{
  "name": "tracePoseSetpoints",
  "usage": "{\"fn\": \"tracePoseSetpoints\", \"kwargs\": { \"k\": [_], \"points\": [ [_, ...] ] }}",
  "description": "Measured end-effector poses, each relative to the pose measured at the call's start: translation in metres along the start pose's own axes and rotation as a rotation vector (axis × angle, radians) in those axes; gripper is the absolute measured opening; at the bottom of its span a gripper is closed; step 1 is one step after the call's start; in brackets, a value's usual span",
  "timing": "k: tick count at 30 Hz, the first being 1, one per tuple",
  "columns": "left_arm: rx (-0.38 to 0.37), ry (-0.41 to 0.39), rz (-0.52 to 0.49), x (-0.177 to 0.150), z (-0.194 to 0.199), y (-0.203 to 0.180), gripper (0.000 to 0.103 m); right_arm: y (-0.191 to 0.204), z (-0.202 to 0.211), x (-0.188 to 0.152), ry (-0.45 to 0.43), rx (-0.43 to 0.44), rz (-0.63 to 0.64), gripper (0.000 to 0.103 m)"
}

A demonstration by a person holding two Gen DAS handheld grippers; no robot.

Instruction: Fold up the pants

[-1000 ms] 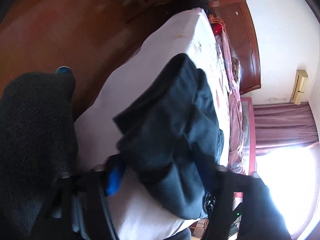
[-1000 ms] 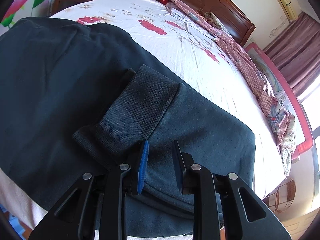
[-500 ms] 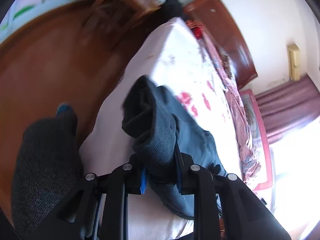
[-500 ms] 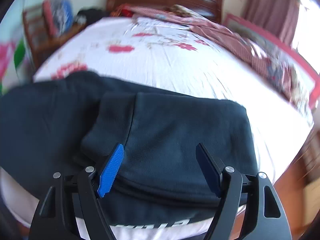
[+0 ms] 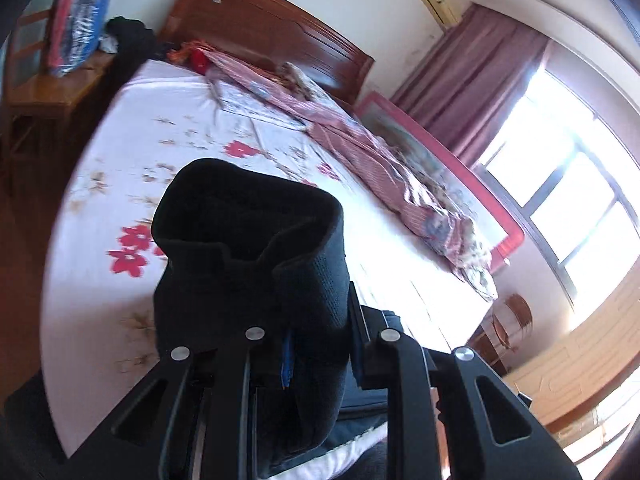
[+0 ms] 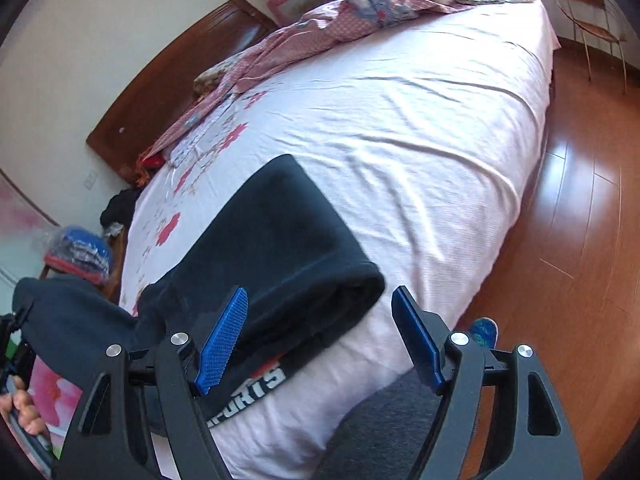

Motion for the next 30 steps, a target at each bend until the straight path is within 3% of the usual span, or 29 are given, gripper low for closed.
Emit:
{"fn": "tracePoseSetpoints", "kwargs": {
  "k": [7,10,12,14,15,16,17,18,20,21,23,26,30],
  "points": [
    [-0.079,0.105,-0.205,-0.024,-0.08,-0.094,0.02,-0.056,0.005,-0.017,0.019,0.001,-0.116,0.074],
    [-0.074,0.143,-0.276,-0.038,-0.112,-0.124,0.02,-0.071,0.007,-0.019,0.018,0.003,-0.146,0.074],
    [-0.02,0.173,-0.339,-0.043,-0.139,-0.14,0.022,-0.078,0.008,-0.02,0.013,0.001,-0.163,0.074],
    [0.037,0.236,-0.418,-0.059,-0.168,-0.153,0.029,-0.084,0.008,-0.019,0.011,-0.001,-0.184,0.074],
    [0.076,0.271,-0.454,-0.072,-0.183,-0.163,0.04,-0.086,0.009,-0.018,0.009,-0.002,-0.194,0.074],
    [0.089,0.317,-0.501,-0.084,-0.192,-0.17,0.064,-0.087,0.01,-0.016,0.006,-0.007,-0.197,0.074],
    [0.127,0.345,-0.558,-0.095,-0.197,-0.178,0.07,-0.087,0.012,-0.013,0.0,-0.013,-0.198,0.074],
    [0.168,0.341,-0.626,-0.111,-0.192,-0.191,0.071,-0.086,0.014,-0.009,-0.007,-0.014,-0.196,0.074],
    [0.105,0.337,-0.723,-0.13,-0.167,-0.203,0.076,-0.081,0.019,-0.001,-0.022,-0.007,-0.187,0.074],
    [0.08,0.334,-0.75,-0.137,-0.146,-0.203,0.085,-0.077,0.021,0.003,-0.025,0.005,-0.181,0.074],
    [0.041,0.322,-0.763,-0.137,-0.116,-0.205,0.088,-0.059,0.023,0.011,-0.015,0.075,-0.141,0.074],
    [0.054,0.273,-0.71,-0.116,-0.07,-0.164,0.095,-0.018,0.017,0.02,0.026,0.15,-0.039,0.074],
    [0.212,0.228,-0.46,-0.07,-0.028,-0.064,0.095,0.018,-0.009,0.032,0.095,0.222,-0.024,0.074]
  ]
}}
Point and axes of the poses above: each gripper's, at about its wrist camera, not at the fingertips, and z roughly against the way its jaws point, y to its left, x to its top, the point moved 4 cm from there along -z, roughly the way its jaws point, and after that the axes turned 14 degrees about y, right-handed, at the moved point
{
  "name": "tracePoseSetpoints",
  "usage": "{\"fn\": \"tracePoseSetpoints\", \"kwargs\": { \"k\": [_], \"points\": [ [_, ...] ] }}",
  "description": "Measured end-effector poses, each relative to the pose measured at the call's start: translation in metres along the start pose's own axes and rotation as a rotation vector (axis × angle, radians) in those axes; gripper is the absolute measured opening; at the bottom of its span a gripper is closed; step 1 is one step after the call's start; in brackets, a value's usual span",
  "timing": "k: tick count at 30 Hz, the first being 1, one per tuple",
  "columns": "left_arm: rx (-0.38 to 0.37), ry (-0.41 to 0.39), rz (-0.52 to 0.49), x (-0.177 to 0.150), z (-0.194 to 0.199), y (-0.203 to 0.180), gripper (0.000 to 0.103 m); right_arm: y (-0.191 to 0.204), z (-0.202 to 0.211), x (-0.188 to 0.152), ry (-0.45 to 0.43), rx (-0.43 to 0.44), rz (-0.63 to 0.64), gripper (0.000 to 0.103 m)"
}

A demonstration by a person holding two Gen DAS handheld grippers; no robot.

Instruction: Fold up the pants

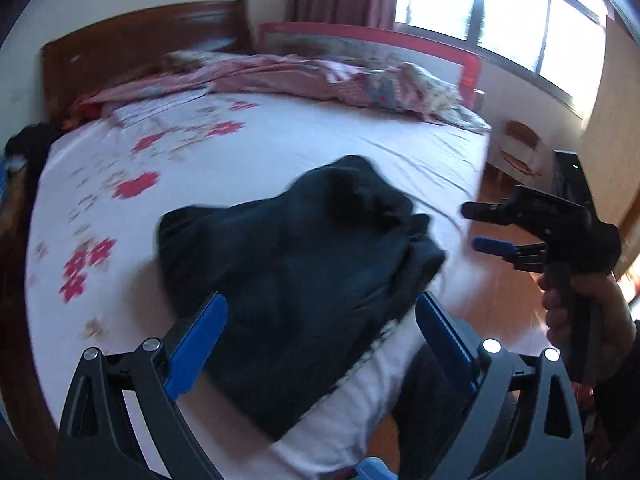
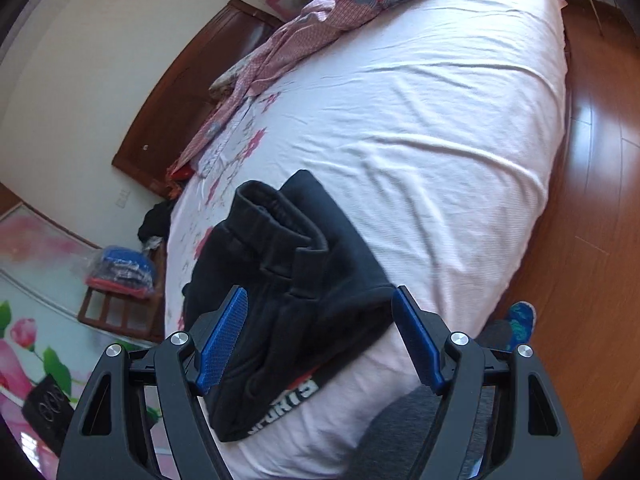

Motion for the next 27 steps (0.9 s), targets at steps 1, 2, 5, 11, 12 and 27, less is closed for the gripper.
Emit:
{"fn": "tracePoseSetpoints", "kwargs": {
  "k": [1,2,5,11,12,27],
  "points": [
    [0.001,0.01,0.059,-0.005,0.001,0.02,0.095,0.006,-0.006,0.002,0.006,-0.015,0.003,0.074],
    [0.011,0.012,0.124,-0.011,0.007,0.041,0.095,0.014,-0.011,0.002,0.002,-0.021,0.024,0.074],
    [0.052,-0.007,0.266,-0.039,0.022,0.087,0.095,0.036,-0.021,0.0,0.003,0.002,0.065,0.068],
    [0.021,0.028,0.329,-0.054,-0.015,0.085,0.096,0.045,-0.057,0.001,0.061,-0.056,0.033,0.068],
    [0.013,0.031,0.32,-0.054,-0.016,0.083,0.096,0.042,-0.063,0.001,0.064,-0.088,0.015,0.065],
    [-0.034,0.033,0.342,-0.05,-0.018,0.078,0.096,0.025,-0.034,-0.019,0.013,-0.239,0.02,0.005]
  ]
}}
Point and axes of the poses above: each gripper's, at about its wrist camera, not at the fingertips, and z roughly against the way its jaws point, y to its left, x to its top, the point moved 4 cm from there along -z, roughly the way its jaws point, and after that the axes turned 14 degrees about y, right-handed, at the moved point
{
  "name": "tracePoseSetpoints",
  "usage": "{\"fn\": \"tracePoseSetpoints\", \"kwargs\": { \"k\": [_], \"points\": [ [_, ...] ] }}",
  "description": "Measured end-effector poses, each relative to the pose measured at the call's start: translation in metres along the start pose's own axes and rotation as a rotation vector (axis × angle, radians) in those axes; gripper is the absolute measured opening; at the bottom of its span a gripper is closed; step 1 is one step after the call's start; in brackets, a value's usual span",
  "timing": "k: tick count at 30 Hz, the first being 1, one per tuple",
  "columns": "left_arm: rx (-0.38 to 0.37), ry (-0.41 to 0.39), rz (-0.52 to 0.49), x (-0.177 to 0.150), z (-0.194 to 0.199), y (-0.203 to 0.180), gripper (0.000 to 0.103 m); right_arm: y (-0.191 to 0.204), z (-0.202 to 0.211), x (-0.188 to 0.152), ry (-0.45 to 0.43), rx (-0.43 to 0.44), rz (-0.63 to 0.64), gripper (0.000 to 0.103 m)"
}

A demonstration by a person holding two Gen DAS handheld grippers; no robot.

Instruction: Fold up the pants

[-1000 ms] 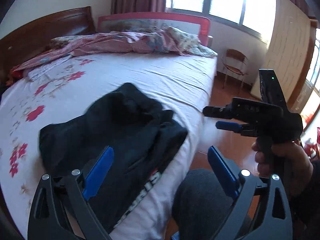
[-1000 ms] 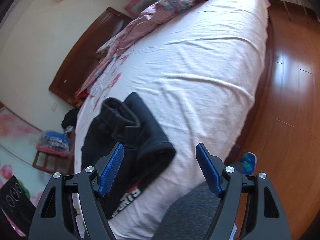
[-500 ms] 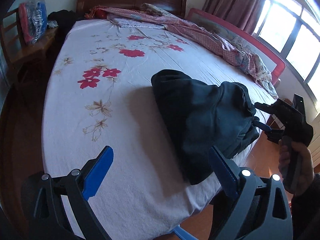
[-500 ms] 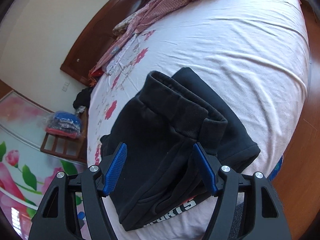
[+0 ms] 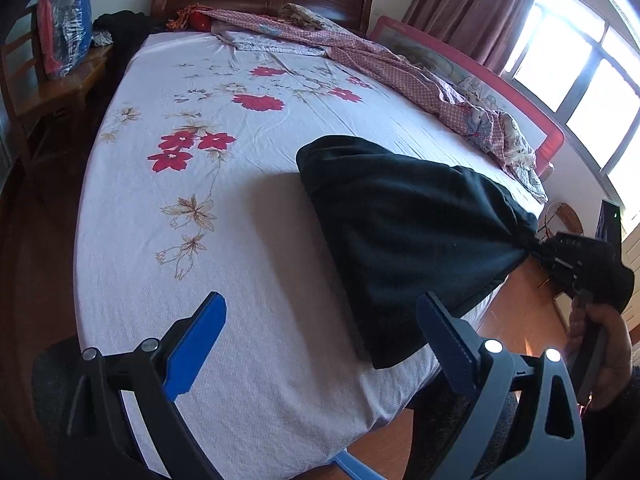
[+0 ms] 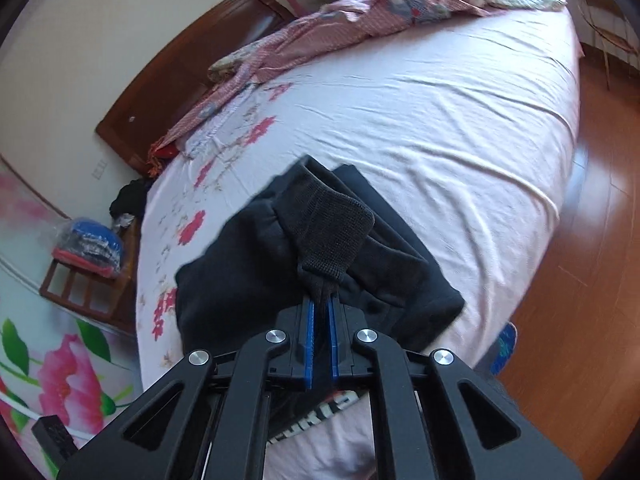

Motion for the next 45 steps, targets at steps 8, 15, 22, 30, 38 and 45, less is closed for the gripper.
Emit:
{"fn": "tracePoseSetpoints", "kwargs": {
  "k": [8,15,22,30,38,45],
  "points": [
    [0.007,0.035,-0.1,0.019,-0.023,-0.017,0.097,-0.031,0.005,-0.01,-0.018,-0.154,-0.119,0.066],
    [-0.11,-0.08,-0.247,0.061,-0.045,-0.087,0.099,0.052,0.048,0.02,-0.247,-0.203,0.202,0.061],
    [-0.116,0.124,-0.378,0.026,-0.114,-0.119,0.098,0.077,-0.073,0.067,-0.116,-0.395,0.45,0.02],
    [0.097,0.134,-0.612,-0.021,-0.132,-0.135,0.098,0.039,-0.061,0.083,-0.043,-0.23,0.232,0.017],
    [0.024,0.031,-0.596,-0.016,-0.096,-0.141,0.098,0.211,-0.084,0.045,0.035,-0.061,0.781,0.017],
    [0.047,0.11,-0.738,-0.041,-0.126,-0.159,0.098,0.245,-0.215,0.026,0.312,-0.235,0.964,0.017]
  ]
}}
Point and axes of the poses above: each gripper's, at about its wrist camera, not at the fingertips, and z roughly against the way its jaws point, y to its left, x to its top, the point moved 4 cm from there along -z, roughly the way its jaws point, and after that the axes turned 14 degrees about y, right-handed, at the moved point
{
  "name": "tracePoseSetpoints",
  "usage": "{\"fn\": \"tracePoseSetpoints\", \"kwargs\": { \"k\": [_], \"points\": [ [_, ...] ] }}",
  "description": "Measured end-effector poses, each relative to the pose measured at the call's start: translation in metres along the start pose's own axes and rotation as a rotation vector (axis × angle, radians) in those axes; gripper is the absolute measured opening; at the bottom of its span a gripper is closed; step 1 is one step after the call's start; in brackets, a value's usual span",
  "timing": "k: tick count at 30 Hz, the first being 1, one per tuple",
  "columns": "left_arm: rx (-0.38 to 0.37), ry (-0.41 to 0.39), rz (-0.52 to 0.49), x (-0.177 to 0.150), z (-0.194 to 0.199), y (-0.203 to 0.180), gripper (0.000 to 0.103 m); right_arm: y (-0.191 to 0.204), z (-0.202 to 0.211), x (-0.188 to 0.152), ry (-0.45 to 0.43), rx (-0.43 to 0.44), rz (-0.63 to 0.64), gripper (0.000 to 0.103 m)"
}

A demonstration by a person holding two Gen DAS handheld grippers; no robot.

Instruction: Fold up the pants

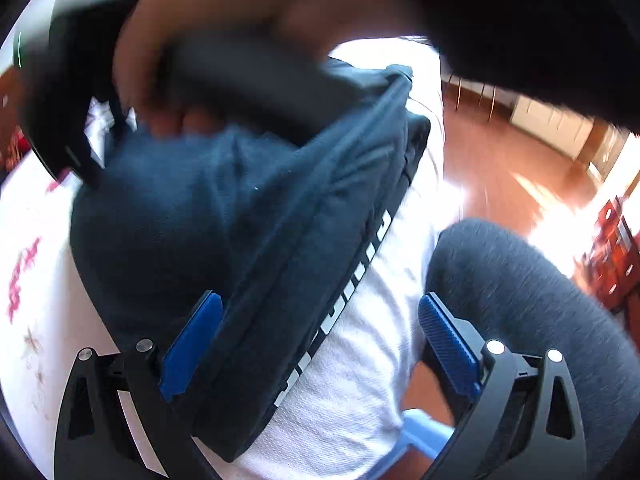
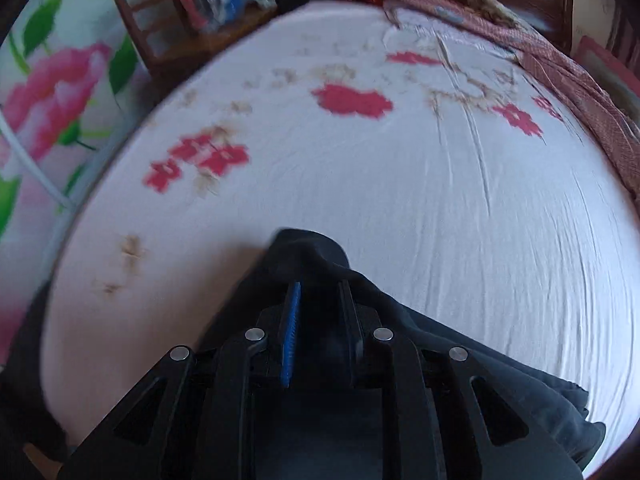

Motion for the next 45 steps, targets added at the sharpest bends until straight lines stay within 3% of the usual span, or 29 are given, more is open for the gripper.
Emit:
{"fn": "tracePoseSetpoints", "kwargs": {
  "k": [1,2,3,7,10,13,15,17,19,22,24,26,27,30,31,33,35,37,39,41,42,44,45],
  "points": [
    [0.001,0.0,-0.006,-0.002,-0.001,-0.001,0.098,-0.015,-0.003,0.002,0.0,0.061,-0.081,0.017],
    [-0.009,0.0,-0.003,-0.002,-0.002,0.0,0.098,-0.026,-0.003,0.0,0.007,0.09,-0.129,0.034],
    [-0.019,-0.002,0.001,-0.002,-0.002,0.0,0.098,-0.032,0.004,-0.004,-0.003,0.081,-0.148,0.04],
    [-0.034,-0.026,-0.015,-0.009,0.014,0.004,0.098,-0.064,0.077,-0.044,-0.144,0.145,-0.271,0.04],
    [-0.053,-0.109,0.041,-0.012,0.041,0.024,0.098,-0.077,0.122,-0.101,-0.224,0.086,-0.292,0.04],
    [-0.004,-0.17,0.04,0.004,0.049,0.034,0.099,-0.07,0.129,-0.159,-0.237,0.019,-0.267,0.04],
    [-0.021,-0.168,0.015,0.02,0.043,0.034,0.099,-0.061,0.118,-0.2,-0.231,-0.091,-0.233,0.04],
    [-0.067,-0.139,-0.026,0.027,0.032,0.025,0.099,-0.07,0.088,-0.234,-0.168,-0.195,-0.239,0.04],
    [-0.081,-0.042,-0.092,0.024,0.014,0.011,0.099,-0.082,0.071,-0.257,-0.191,-0.161,-0.282,0.04],
    [-0.005,-0.021,-0.16,0.012,0.005,-0.002,0.099,-0.088,0.093,-0.248,-0.204,-0.12,-0.354,0.04],
    [-0.009,-0.016,-0.151,0.01,0.011,0.0,0.099,-0.092,0.124,-0.234,-0.326,-0.052,-0.405,0.04],
    [-0.041,-0.035,-0.112,0.011,0.022,0.004,0.099,-0.1,0.143,-0.212,-0.404,-0.13,-0.421,0.041],
    [-0.05,-0.044,-0.097,0.011,0.026,0.005,0.099,-0.102,0.146,-0.196,-0.436,-0.112,-0.401,0.041],
    [-0.035,-0.042,-0.099,0.012,0.031,0.003,0.099,-0.102,0.132,-0.146,-0.458,-0.184,-0.314,0.041],
    [-0.033,-0.048,-0.099,0.009,0.036,0.002,0.099,-0.104,0.12,-0.133,-0.437,-0.202,-0.286,0.041],
    [-0.016,-0.056,-0.09,0.004,0.045,0.006,0.099,-0.122,0.084,-0.119,-0.337,-0.331,-0.307,0.042],
    [-0.023,-0.059,-0.057,0.007,0.052,0.024,0.099,-0.141,0.053,-0.116,-0.247,-0.344,-0.31,0.041],
    [-0.01,-0.06,-0.012,-0.003,0.057,0.04,0.099,-0.136,0.068,-0.113,-0.274,-0.319,-0.322,0.041],
    [0.005,-0.067,0.049,-0.015,0.064,0.058,0.099,-0.135,0.1,-0.126,-0.383,-0.21,-0.4,0.041],
    [-0.004,-0.074,0.126,-0.023,0.067,0.076,0.099,-0.116,0.115,-0.143,-0.412,-0.218,-0.345,0.043],
    [-0.004,-0.08,0.158,-0.024,0.069,0.084,0.099,-0.101,0.11,-0.151,-0.382,-0.268,-0.279,0.043],
    [0.0,-0.09,0.215,-0.025,0.069,0.099,0.099,-0.097,0.069,-0.17,-0.197,-0.377,-0.217,0.043],
    [0.004,-0.098,0.245,-0.024,0.068,0.106,0.099,-0.103,0.058,-0.181,-0.177,-0.354,-0.227,0.043]
  ]
}}
Point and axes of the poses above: each gripper's, at about its wrist camera, not at the fingertips, and z roughly against the way its jaws point, y to its left, x to its top, the point moved 4 cm from there along -z, roughly the way its jaws point, and after that the axes turned 14 degrees about y, right-handed, at the moved point
